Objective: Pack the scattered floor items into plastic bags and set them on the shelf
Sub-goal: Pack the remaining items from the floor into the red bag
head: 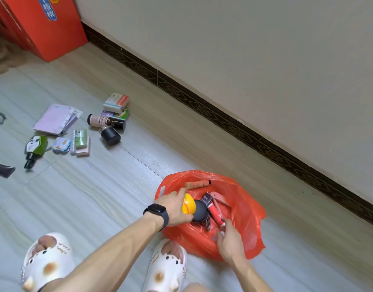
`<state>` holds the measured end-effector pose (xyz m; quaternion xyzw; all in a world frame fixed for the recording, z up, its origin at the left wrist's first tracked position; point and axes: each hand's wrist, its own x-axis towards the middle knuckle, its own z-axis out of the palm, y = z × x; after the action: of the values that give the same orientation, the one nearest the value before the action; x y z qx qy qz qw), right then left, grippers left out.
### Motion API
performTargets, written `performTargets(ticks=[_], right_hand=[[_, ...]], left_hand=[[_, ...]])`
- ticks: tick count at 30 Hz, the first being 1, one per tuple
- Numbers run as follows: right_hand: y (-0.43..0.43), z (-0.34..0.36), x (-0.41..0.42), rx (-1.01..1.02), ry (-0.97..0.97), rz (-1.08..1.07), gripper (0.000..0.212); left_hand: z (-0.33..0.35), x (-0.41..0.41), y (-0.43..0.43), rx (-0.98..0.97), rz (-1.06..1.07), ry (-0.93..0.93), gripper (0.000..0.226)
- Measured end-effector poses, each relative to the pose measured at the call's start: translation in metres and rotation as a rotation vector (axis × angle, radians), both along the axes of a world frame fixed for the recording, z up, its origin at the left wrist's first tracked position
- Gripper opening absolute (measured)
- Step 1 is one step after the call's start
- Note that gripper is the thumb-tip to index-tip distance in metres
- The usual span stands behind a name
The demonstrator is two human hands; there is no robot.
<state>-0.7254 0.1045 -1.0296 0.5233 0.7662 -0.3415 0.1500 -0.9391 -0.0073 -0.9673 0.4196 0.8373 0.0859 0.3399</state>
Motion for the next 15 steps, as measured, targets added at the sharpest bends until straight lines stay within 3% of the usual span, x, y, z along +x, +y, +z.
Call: performTargets(ticks=[3, 5, 8, 11, 12, 13, 15], right_hand=[[-0.009, 0.022, -0.016, -0.047, 0.290, -0.344, 0.031], [-0.016, 0.045, -0.029, -0.303, 0.439, -0.519, 0.030], [-0.017, 0.067, -0.043, -0.679, 0.515, -0.568, 0.024], [-0.012, 0.070, -0.045, -0.638, 0.471, -0.585, 0.027], [-0.009, 0.069, -0.043, -0.567, 0.445, -0.595, 0.029], [-0.006, 0.065, -0.041, -0.490, 0.407, -0.616, 0.032], [-0.001, 0.061, -0.042, -0.363, 0.336, -0.629, 0.037]], left_hand=[[-0.001, 0.007, 0.013, 0.056, 0.021, -0.076, 0.083], [-0.004, 0.019, 0.022, 0.070, -0.025, -0.141, 0.081], [-0.004, 0.042, 0.033, 0.065, -0.051, -0.266, 0.087], [-0.004, 0.048, 0.036, 0.089, 0.150, -0.577, 0.078], [-0.005, 0.045, 0.032, 0.108, 0.184, -0.587, 0.072], [-0.009, 0.040, 0.027, 0.095, 0.156, -0.504, 0.068], [-0.020, 0.029, 0.012, -0.052, -0.094, -0.119, 0.067]])
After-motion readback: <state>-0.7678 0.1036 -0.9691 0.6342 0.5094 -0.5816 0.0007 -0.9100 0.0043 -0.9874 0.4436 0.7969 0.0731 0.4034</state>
